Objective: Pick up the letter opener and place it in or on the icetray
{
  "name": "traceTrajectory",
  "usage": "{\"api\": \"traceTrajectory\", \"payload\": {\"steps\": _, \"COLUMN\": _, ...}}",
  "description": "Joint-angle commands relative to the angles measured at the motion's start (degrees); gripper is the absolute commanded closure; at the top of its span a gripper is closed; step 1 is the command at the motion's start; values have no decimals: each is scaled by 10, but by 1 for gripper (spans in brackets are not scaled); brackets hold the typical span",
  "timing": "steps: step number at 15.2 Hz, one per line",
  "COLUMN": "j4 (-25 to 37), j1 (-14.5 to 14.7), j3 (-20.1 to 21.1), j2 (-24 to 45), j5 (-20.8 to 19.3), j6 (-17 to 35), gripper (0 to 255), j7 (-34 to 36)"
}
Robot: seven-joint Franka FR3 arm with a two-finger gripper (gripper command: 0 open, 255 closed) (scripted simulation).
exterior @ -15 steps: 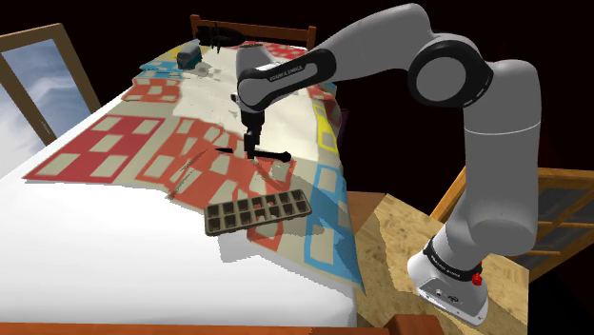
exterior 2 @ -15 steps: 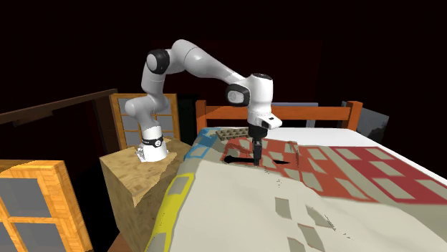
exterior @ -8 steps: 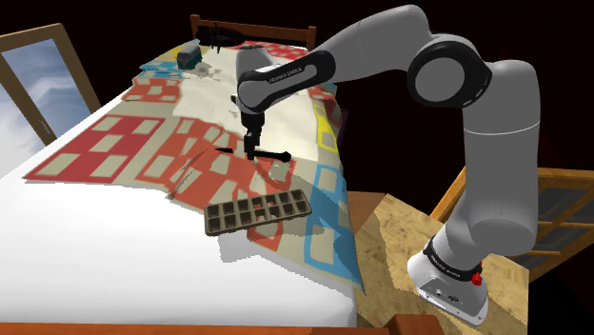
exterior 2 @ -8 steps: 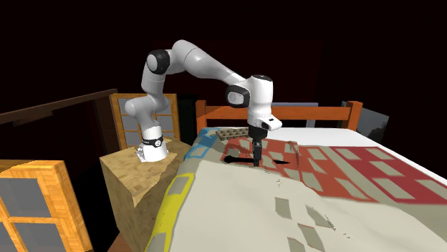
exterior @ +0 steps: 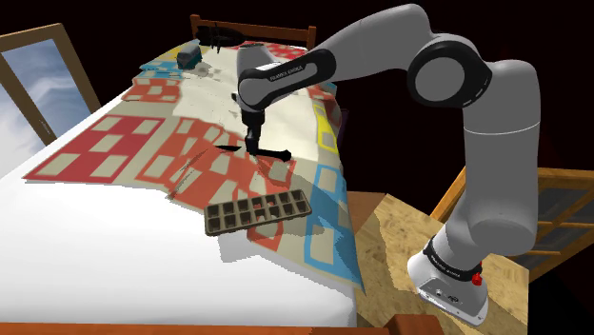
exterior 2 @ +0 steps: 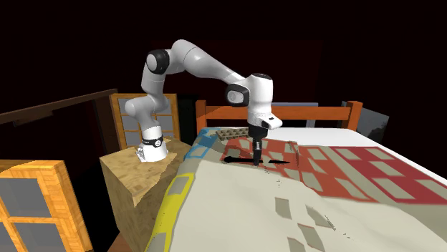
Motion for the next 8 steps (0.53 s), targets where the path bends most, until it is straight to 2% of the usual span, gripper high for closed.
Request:
{"api": "traceTrajectory", "payload": {"steps": 1, "j4": -1, "j1": 2, "j3": 3, "j2": 3, "j5": 1, "j6": -1, "gripper": 255, "j7": 0}}
{"api": "traceTrajectory", "payload": {"steps": 8, "j4": 15, "j1": 1, "j3": 3, "j2": -16, "j5": 2, "j6": -37, "gripper": 255, "j7": 0}}
